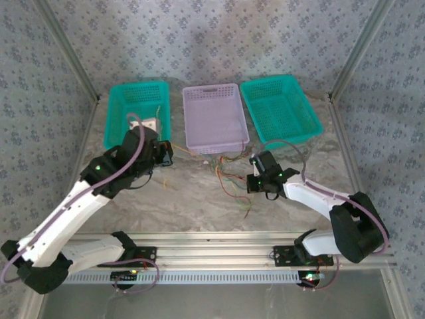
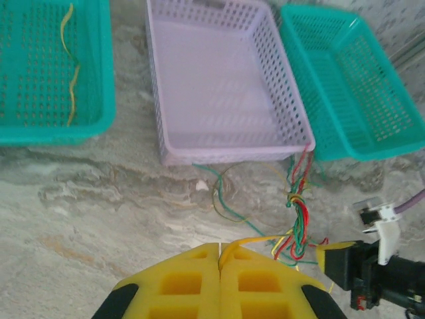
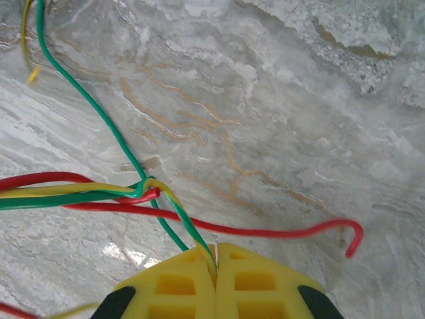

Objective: Untangle the cables

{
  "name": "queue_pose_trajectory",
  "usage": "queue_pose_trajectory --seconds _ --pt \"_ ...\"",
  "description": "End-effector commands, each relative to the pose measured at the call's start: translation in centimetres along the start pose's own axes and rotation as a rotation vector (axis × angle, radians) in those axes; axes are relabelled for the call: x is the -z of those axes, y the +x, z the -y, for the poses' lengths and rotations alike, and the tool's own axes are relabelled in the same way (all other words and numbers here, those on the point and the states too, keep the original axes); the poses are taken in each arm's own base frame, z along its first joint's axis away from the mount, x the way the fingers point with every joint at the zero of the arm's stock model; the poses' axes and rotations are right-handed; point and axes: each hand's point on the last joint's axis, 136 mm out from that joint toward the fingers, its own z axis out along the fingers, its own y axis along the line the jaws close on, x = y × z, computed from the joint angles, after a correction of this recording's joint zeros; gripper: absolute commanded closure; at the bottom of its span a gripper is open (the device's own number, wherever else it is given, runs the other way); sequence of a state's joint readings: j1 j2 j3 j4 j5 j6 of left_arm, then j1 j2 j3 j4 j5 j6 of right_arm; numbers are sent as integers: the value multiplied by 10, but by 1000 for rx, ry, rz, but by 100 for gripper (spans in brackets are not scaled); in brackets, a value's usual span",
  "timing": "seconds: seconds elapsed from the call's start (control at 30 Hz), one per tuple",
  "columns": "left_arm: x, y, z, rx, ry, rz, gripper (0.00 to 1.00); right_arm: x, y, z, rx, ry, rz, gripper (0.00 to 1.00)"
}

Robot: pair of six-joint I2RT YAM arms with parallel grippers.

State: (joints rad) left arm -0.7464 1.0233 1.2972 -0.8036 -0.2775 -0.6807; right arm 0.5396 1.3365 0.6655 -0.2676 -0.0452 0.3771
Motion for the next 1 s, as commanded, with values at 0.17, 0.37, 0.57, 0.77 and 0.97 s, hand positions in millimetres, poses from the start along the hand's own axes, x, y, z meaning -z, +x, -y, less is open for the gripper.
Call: queue_pose_trajectory --seconds 0.17,0.37,0.57,0.77,0.97 --pt "80 -71 -23 -33 -79 254 100 -3 17 28 -31 136 -66 100" --pt "113 -95 -26 -46 -91 337 100 -2 17 37 -63 166 -62 100" --pt "151 -120 -29 -49 -94 442 100 -2 17 39 -73 170 -65 100" --pt "192 -147 -34 -55 -112 557 100 -4 17 40 -78 179 -72 100" --pt "220 -164 -38 -69 -140 634 100 -7 17 42 -81 195 -78 100"
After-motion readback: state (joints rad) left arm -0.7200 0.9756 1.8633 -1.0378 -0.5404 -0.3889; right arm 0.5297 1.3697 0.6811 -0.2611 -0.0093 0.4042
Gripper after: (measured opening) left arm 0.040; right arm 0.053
